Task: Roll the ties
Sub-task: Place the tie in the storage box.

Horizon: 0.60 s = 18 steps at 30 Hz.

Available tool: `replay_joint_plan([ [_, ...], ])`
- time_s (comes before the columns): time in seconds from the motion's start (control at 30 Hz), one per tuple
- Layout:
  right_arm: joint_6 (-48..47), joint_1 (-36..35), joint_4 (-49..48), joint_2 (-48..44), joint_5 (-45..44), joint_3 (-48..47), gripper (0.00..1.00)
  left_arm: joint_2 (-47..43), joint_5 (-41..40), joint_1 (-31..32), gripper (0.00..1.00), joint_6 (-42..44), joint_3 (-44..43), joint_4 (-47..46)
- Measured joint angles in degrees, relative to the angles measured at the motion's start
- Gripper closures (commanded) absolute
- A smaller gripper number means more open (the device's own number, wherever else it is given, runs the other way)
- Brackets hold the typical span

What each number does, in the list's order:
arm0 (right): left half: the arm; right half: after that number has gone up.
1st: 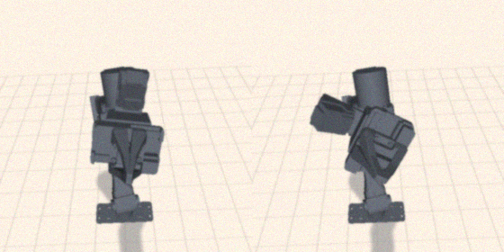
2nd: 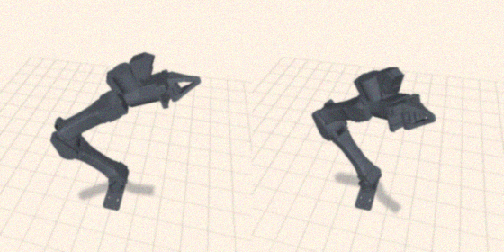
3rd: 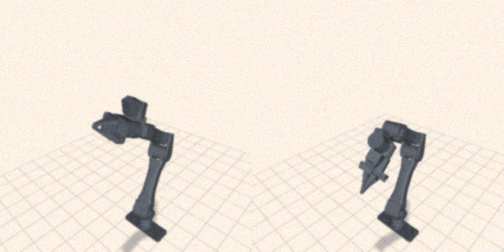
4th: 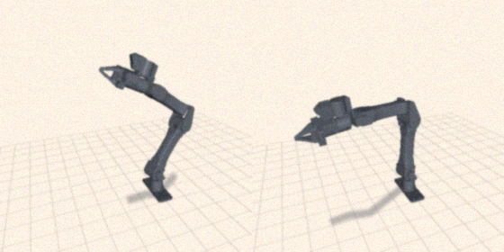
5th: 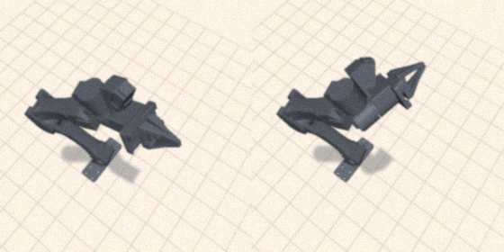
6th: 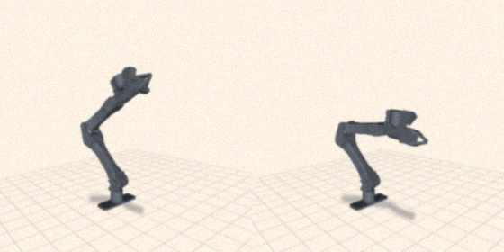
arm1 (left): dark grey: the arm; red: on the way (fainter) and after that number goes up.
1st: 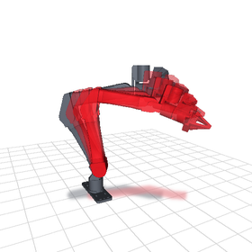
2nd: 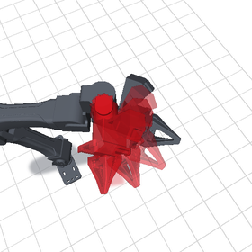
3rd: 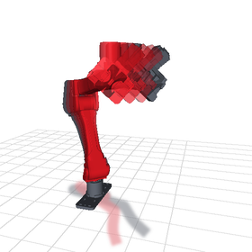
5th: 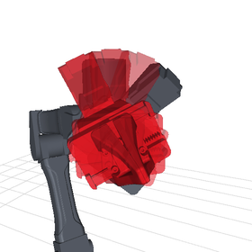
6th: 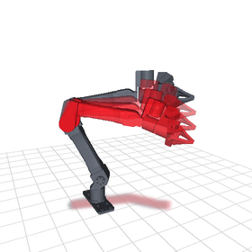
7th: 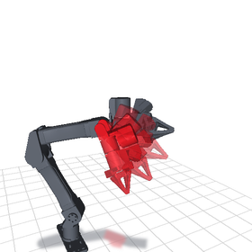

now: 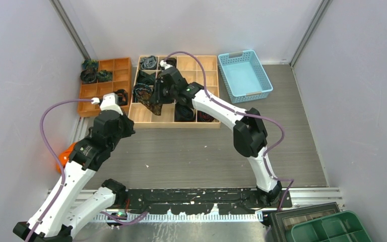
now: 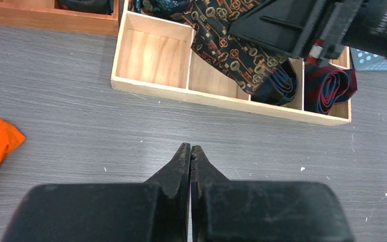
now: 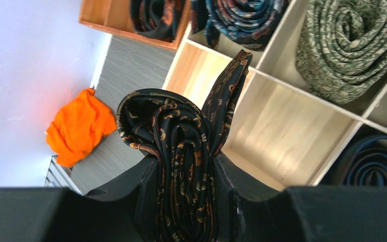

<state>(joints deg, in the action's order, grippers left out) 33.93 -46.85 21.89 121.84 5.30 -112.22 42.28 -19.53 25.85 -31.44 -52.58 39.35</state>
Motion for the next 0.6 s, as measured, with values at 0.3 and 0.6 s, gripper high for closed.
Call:
replay_joint_plan([
  [0.3,-0.46,4.46,-0.28,8.79,1.73,0.79,0.99,-0.57,-0.42,0.0,1.0,0.68,0.0,0.48],
  [0.6,-2.73,4.72,0.2,10.97,0.92,2.54,0.99,-0.52,-0.35,0.0,1.0,0.66,0.72,-0.15],
])
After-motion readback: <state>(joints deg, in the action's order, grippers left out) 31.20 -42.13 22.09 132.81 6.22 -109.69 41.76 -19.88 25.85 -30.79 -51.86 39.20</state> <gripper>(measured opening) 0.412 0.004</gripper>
